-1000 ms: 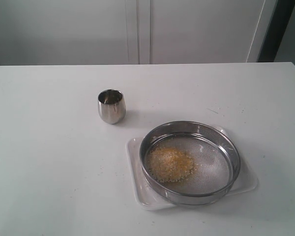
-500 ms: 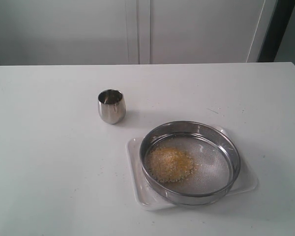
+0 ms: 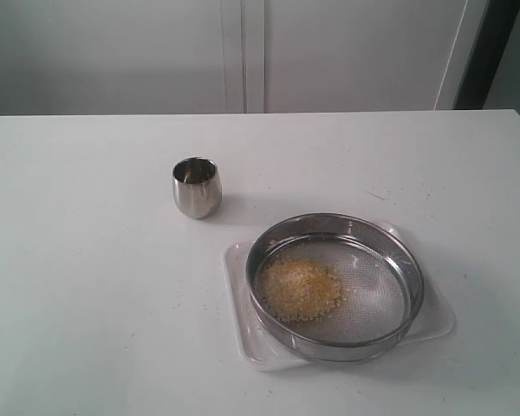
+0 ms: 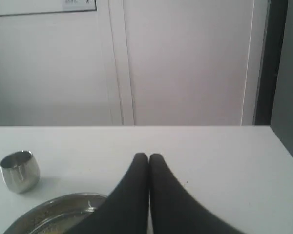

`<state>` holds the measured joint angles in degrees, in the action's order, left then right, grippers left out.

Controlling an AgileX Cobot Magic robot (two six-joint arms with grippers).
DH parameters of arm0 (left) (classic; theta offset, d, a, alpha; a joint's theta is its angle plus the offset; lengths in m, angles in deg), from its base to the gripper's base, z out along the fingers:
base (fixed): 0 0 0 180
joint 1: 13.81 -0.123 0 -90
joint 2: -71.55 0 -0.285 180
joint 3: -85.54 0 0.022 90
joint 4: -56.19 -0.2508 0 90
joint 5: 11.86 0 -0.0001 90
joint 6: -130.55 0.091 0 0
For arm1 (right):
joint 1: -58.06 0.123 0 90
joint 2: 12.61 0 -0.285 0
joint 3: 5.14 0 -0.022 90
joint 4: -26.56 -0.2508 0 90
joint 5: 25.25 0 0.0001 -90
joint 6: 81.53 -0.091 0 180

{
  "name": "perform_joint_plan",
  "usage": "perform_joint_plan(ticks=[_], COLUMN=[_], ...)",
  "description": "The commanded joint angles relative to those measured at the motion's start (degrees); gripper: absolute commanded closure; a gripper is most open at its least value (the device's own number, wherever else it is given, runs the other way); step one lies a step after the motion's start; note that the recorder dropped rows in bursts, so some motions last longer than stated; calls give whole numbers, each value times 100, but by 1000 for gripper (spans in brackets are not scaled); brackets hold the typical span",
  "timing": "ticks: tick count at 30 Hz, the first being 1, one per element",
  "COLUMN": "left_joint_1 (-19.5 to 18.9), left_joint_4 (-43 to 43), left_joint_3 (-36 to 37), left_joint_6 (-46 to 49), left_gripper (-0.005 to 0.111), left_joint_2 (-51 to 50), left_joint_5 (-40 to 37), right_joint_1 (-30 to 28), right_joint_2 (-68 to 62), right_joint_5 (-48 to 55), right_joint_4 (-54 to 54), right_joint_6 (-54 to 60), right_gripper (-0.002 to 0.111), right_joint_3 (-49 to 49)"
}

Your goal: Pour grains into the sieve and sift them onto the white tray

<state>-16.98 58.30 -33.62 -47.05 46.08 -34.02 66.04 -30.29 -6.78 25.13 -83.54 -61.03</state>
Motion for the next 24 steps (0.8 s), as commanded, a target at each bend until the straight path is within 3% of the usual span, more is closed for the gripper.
perform_joint_plan(ticks=[1, 13, 24], left_joint_1=[-8, -8, -8], left_joint_4=[79, 79, 79], left_joint_3=[39, 39, 39], left_joint_6=[18, 18, 18], left_gripper=[107, 107, 107], left_joint_2=[27, 27, 27], left_joint_5=[-14, -14, -14], right_joint_1=[2, 2, 2], right_joint_2=[-890, -2612, -2880], right_joint_5=[673, 1098, 840], right_joint_4=[-7, -16, -43], right_joint_6=[36, 35, 6], right_gripper=[108, 108, 108], right_joint_3=[670, 1620, 1620])
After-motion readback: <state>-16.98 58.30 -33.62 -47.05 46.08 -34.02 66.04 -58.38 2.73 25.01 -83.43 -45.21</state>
